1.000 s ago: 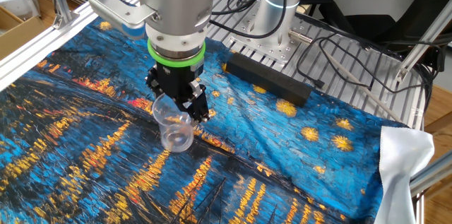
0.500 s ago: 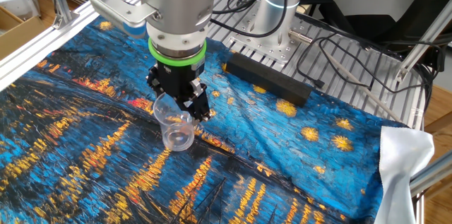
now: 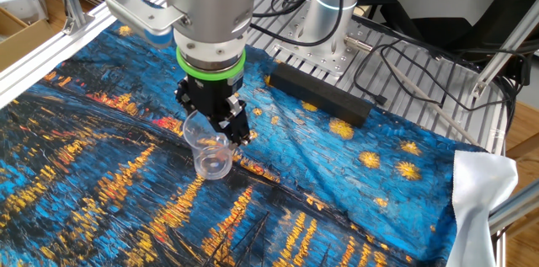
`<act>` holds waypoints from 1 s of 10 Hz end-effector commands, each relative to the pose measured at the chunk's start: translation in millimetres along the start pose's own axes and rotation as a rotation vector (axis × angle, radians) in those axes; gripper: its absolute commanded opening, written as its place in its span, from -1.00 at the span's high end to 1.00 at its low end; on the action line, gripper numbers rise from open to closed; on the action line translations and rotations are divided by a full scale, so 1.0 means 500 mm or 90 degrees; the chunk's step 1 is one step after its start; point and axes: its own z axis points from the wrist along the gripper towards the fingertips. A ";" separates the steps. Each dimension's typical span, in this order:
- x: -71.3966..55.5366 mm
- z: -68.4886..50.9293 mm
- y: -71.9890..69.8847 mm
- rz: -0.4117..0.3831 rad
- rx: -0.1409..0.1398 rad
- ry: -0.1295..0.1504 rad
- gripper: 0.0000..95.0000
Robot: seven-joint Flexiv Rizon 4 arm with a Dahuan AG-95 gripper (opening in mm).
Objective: Pick up the cup
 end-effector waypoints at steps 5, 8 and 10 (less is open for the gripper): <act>0.004 -0.002 0.000 0.010 0.002 0.008 1.00; 0.005 -0.003 0.002 0.007 0.001 0.011 1.00; 0.006 -0.004 0.002 -0.002 0.002 0.011 1.00</act>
